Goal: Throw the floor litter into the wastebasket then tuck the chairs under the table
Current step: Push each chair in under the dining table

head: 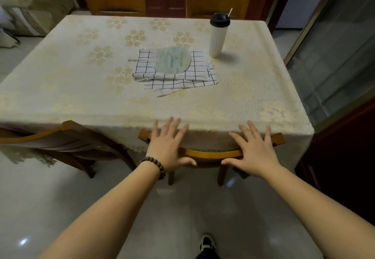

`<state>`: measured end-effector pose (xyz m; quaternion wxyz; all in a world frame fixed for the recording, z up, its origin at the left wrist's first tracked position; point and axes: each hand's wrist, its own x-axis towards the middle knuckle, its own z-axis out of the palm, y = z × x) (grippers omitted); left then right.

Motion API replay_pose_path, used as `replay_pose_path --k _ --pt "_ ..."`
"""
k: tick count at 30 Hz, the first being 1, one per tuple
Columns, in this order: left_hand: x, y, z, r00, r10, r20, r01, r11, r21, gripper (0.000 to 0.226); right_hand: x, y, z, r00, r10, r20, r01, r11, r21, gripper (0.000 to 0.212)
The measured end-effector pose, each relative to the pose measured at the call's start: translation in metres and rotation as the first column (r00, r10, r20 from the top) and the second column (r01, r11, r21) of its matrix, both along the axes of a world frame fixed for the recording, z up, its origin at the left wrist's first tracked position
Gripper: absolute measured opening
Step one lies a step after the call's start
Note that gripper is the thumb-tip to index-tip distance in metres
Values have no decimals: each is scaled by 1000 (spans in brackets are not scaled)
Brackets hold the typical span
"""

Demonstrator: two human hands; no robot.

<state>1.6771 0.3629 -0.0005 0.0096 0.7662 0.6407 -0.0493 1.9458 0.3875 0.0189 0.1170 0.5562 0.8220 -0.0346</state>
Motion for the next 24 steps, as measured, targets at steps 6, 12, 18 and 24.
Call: replay_pose_path --k 6,12,18,24 --pt "-44 -12 -2 610 553 568 -551 811 -197 142 4 -5 -4 997 -57 43 57 998 4 100" --pt "-41 -23 -5 523 532 666 -520 818 -246 133 6 -23 -8 997 -83 5 83 996 27 95" --pt "-49 -2 2 527 504 684 -430 853 -296 128 -1 -40 -14 981 -188 -54 190 981 44 104" --pt "-31 -4 2 505 491 710 -473 845 -249 113 20 -28 -24 989 -116 -90 127 983 133 95"
